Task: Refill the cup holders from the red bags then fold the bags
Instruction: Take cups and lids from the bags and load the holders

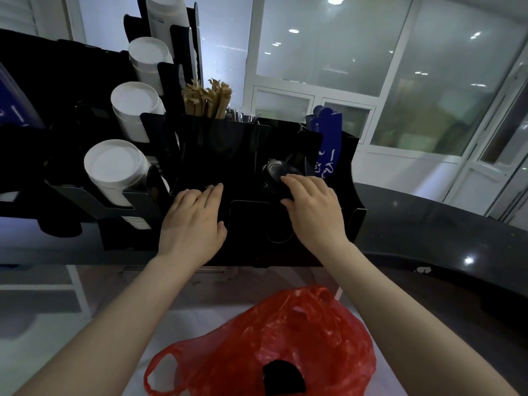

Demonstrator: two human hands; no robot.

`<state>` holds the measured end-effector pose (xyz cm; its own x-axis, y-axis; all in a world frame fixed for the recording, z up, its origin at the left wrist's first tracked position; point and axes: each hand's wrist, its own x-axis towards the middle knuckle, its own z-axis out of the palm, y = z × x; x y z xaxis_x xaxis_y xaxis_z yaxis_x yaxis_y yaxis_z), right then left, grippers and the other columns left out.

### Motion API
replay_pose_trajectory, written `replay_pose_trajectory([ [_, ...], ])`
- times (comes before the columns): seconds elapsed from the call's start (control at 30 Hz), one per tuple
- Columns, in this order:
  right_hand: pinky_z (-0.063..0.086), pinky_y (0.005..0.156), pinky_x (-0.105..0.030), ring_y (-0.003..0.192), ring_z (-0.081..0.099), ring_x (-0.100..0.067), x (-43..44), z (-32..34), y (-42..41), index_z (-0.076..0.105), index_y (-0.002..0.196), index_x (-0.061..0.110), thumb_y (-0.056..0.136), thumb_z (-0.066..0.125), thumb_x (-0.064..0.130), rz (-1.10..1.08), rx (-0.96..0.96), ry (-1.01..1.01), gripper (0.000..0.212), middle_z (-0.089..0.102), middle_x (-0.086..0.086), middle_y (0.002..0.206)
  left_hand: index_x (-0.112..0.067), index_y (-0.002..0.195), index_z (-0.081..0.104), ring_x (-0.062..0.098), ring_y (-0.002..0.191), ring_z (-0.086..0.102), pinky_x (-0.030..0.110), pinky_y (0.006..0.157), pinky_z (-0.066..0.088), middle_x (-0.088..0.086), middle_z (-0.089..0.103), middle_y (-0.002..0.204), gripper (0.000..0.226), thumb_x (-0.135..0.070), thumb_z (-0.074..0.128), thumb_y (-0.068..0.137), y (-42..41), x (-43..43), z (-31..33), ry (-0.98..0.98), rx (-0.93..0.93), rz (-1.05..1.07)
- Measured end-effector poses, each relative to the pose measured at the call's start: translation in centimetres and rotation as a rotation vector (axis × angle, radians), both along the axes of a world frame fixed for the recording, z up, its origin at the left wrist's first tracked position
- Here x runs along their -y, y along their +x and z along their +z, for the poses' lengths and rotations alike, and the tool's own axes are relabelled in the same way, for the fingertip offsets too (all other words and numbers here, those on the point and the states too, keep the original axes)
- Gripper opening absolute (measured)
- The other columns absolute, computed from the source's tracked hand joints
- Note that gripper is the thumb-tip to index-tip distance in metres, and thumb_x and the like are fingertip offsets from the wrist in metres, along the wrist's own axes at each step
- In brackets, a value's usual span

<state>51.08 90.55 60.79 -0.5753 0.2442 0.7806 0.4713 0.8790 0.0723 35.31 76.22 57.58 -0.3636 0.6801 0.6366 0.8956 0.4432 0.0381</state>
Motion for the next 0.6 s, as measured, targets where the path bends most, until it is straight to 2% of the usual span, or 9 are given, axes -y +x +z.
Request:
replay_pose_trajectory([
  [0.23,0.043,0.085,-0.041,0.103,0.060,-0.029,-0.4,-1.6,-0.9,0.062,0.118,0.009,0.085,0.063,0.015,-0.167,0.269,0.090,0.033,0.067,-0.006,0.112,-0.004,0.140,0.042,0.028,0.118,0.049,0.038,0.110,0.026,0.012,0.055,0.134,0.070,-0.022,0.066,0.077,0.0,0.2,0.1,-0.030,0.010,0.010],
  [0.3,0.041,0.090,-0.041,0.101,0.061,-0.026,-0.2,-2.2,-1.0,0.063,0.114,0.012,0.083,0.065,0.016,-0.180,0.312,0.103,0.031,0.068,-0.003,0.108,-0.003,0.139,0.043,0.029,0.117,0.050,0.039,0.109,0.027,0.012,0.056,0.133,0.069,-0.021,0.066,0.076,0.0,0.2,0.1,-0.028,0.009,0.007],
  [0.4,0.037,0.100,-0.048,0.100,0.062,-0.024,-0.3,-2.6,-1.1,0.065,0.113,0.013,0.080,0.071,0.018,-0.182,0.328,0.103,0.034,0.069,-0.001,0.106,-0.002,0.138,0.045,0.030,0.116,0.051,0.040,0.109,0.028,0.013,0.057,0.132,0.069,-0.019,0.067,0.075,0.0,0.2,0.0,-0.026,0.010,0.004],
  [0.5,0.016,0.111,-0.058,0.111,0.054,-0.023,-0.7,-2.3,-1.2,0.060,0.122,0.016,0.087,0.064,0.022,-0.173,0.429,0.036,0.035,0.066,0.002,0.113,-0.002,0.138,0.044,0.030,0.118,0.050,0.039,0.110,0.026,0.013,0.056,0.133,0.069,-0.020,0.066,0.076,-0.1,0.2,0.0,-0.029,0.011,0.002],
  [0.6,0.002,0.109,-0.067,0.119,0.047,-0.022,-0.9,-1.7,-1.1,0.054,0.131,0.020,0.089,0.060,0.021,-0.154,0.509,-0.007,0.042,0.061,0.004,0.123,-0.003,0.139,0.043,0.029,0.119,0.049,0.039,0.111,0.024,0.013,0.055,0.135,0.069,-0.020,0.066,0.076,-0.1,0.2,0.1,-0.035,0.010,-0.007],
])
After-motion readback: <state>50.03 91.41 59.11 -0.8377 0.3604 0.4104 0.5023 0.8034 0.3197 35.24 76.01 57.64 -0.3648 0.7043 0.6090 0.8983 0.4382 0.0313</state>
